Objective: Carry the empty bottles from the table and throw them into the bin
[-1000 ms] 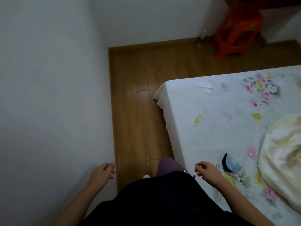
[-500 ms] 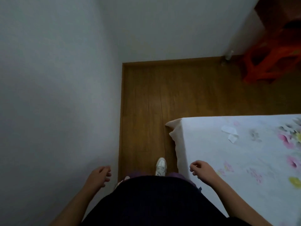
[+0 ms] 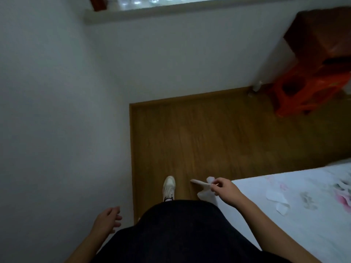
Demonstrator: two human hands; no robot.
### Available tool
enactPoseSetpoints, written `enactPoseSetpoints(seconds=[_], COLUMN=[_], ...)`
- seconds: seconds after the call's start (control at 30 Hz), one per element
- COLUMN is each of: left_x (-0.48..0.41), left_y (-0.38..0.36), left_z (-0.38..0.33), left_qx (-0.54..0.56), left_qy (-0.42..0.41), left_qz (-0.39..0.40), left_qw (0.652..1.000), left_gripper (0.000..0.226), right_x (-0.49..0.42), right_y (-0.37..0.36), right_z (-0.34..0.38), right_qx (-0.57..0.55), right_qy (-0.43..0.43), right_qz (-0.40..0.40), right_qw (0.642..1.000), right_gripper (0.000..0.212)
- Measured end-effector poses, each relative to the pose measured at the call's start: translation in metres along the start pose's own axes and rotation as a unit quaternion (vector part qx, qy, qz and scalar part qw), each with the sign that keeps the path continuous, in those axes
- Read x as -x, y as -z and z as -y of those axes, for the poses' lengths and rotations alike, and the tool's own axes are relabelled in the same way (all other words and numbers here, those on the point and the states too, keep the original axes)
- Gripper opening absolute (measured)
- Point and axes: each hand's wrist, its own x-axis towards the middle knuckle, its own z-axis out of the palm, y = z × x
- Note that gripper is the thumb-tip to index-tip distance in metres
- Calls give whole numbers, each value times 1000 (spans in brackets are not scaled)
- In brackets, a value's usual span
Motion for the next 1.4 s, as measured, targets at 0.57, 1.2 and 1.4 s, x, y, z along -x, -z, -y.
enactPoseSetpoints(seconds=[0.57, 1.2, 1.4], left_x=[-109, -189, -213], left_y=[-88, -222, -347], left_z=[-444, -723, -828], left_qx=[-299, -356, -423], left_qy=[-240, -250, -261], left_qz=[171, 143, 194], left_qw=[908, 889, 846], left_gripper=[19, 27, 33], right_x=[-74, -254, -260], right_y=[104, 390, 413], right_z=[-17, 130, 64], right_qx=[-292, -289, -384], right_qy=[-259, -95, -203], right_qz=[-143, -196, -246], right_qw=[910, 932, 866], right_gripper=[22, 21, 12])
